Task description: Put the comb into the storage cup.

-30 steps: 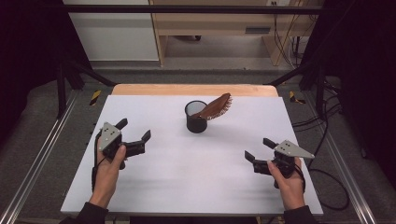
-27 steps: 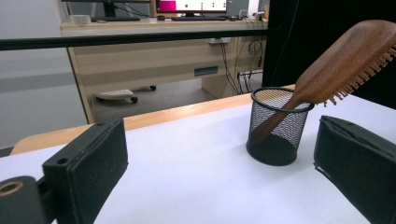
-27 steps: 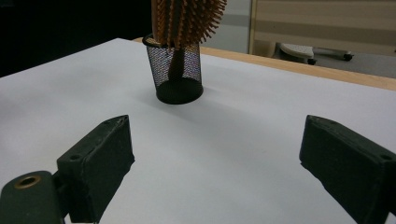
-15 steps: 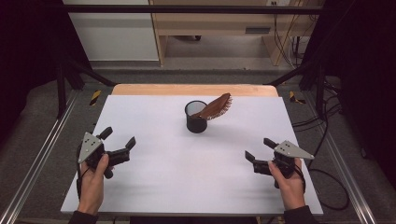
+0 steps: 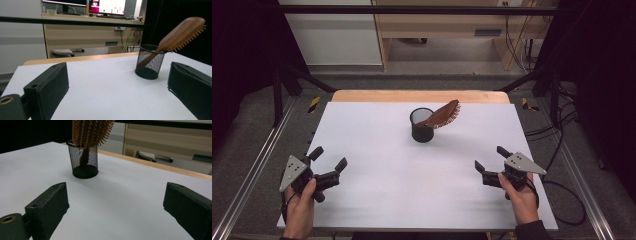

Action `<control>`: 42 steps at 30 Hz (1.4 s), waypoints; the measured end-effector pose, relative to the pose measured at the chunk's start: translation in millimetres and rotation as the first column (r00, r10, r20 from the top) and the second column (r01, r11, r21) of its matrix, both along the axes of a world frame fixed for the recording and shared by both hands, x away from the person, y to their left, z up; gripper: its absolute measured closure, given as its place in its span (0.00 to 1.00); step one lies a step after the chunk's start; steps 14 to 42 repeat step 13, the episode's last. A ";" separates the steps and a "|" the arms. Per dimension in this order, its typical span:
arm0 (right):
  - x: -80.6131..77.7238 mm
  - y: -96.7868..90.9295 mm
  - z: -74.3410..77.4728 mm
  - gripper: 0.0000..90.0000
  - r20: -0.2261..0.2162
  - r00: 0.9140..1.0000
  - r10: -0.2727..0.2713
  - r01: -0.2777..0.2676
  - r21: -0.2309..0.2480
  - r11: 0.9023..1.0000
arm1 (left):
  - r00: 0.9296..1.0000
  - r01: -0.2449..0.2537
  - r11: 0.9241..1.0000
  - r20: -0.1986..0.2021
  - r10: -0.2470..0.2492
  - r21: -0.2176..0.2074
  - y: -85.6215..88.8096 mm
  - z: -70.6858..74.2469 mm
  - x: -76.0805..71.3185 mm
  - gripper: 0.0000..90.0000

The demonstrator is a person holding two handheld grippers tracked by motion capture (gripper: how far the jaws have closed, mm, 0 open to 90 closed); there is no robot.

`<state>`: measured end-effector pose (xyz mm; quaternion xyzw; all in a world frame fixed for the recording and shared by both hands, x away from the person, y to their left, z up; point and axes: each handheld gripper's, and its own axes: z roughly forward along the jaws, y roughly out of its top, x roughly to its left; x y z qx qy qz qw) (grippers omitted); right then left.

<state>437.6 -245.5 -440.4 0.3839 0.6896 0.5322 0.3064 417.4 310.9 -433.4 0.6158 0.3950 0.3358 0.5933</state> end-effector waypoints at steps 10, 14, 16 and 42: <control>-3.8 -10.6 -4.6 0.05 0.011 1.000 -0.003 0.003 0.015 1.000 | 1.000 0.005 1.000 0.025 -0.006 0.023 -11.2 -4.7 -9.1 0.03; -4.0 -11.4 -5.0 0.05 0.012 1.000 -0.002 0.002 0.010 1.000 | 1.000 -0.005 1.000 0.023 0.005 -0.001 -11.6 -5.2 -8.0 0.03; -4.0 -11.4 -5.0 0.05 0.012 1.000 -0.002 0.002 0.010 1.000 | 1.000 -0.005 1.000 0.023 0.005 -0.001 -11.6 -5.2 -8.0 0.03; -4.0 -11.4 -5.0 0.05 0.012 1.000 -0.002 0.002 0.010 1.000 | 1.000 -0.005 1.000 0.023 0.005 -0.001 -11.6 -5.2 -8.0 0.03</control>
